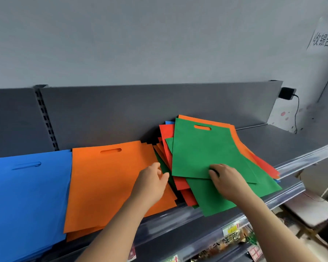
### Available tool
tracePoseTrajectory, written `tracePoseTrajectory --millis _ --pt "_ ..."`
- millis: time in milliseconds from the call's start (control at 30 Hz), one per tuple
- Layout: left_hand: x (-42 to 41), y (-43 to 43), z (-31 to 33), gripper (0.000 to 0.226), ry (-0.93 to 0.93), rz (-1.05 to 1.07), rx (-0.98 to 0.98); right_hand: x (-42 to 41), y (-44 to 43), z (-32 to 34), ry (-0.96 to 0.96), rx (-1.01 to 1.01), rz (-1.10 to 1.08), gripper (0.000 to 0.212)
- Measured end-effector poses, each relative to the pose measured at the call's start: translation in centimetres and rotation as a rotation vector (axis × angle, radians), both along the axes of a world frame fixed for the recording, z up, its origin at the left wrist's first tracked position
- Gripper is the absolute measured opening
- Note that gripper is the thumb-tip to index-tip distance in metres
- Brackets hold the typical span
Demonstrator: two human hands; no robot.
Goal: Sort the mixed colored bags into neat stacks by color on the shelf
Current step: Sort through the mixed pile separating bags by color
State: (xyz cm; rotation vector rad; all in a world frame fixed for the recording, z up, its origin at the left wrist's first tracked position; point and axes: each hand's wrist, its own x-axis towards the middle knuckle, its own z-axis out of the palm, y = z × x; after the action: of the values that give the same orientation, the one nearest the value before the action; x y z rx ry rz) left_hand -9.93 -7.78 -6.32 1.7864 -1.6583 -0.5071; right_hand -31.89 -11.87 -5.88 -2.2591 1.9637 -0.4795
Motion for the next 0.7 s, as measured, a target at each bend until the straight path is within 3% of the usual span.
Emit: tracePoseTrajectory --millis 200,300,500,633,700 --pt "-3.7 -2.3 0.7 0.063 0.176 0.107 0.060 -2.8 0.9 0.0 -0.096 0.010 0.175 0.034" --pt "-4.5 -2.7 0.4 0.050 0.285 0.196 0.063 -5.2 0.5 0.2 -0.187 -0.014 0.139 0.036" --pt "-5.4 -1.3 0.7 0.013 0.357 0.214 0.058 -10.3 -2.0 -0.8 -0.040 0.028 -0.084 0.023" --pt "-5.8 0.0 0.2 0.024 0.310 0.167 0.205 -10.7 -2.6 -1.0 0.006 0.010 -0.028 0.024" --pt "-6.3 0.3 0.3 0.029 0.336 0.168 0.225 -10.8 -2.9 -0.7 0.000 0.020 -0.038 0.035"
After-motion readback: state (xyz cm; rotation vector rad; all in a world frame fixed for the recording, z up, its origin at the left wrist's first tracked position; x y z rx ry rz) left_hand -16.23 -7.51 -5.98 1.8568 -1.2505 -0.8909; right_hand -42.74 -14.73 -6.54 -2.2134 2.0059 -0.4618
